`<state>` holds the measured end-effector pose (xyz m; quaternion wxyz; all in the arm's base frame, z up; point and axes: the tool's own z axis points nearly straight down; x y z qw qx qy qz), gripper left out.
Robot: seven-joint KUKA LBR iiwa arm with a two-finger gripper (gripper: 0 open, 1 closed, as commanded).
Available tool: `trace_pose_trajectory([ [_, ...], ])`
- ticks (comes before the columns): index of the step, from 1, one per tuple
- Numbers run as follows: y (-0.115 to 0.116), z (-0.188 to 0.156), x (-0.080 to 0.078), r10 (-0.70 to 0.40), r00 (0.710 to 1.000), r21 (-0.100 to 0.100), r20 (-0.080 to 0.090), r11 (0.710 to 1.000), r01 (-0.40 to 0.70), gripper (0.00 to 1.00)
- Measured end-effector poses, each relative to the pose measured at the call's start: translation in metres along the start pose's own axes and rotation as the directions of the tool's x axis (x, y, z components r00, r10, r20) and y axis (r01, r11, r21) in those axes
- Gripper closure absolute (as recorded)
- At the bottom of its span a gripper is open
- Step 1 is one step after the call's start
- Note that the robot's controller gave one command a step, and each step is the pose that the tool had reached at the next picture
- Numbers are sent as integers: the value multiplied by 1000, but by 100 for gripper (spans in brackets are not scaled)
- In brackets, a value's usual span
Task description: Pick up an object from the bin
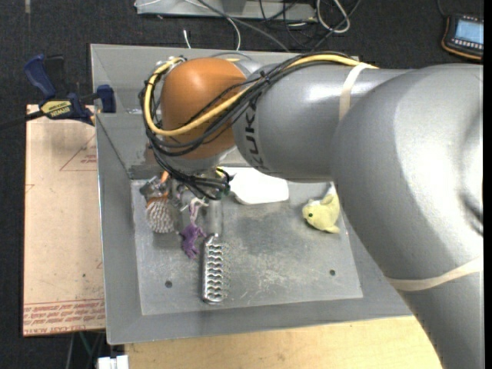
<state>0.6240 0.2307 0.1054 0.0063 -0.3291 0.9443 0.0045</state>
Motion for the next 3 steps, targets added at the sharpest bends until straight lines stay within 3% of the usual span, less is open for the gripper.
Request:
trace_pose_trajectory([
  [1,-1,-39,-4,1,1000,5,13,1000,-1,100],
  [3,0,-68,-4,3,1000,3,12,1000,-3,100],
])
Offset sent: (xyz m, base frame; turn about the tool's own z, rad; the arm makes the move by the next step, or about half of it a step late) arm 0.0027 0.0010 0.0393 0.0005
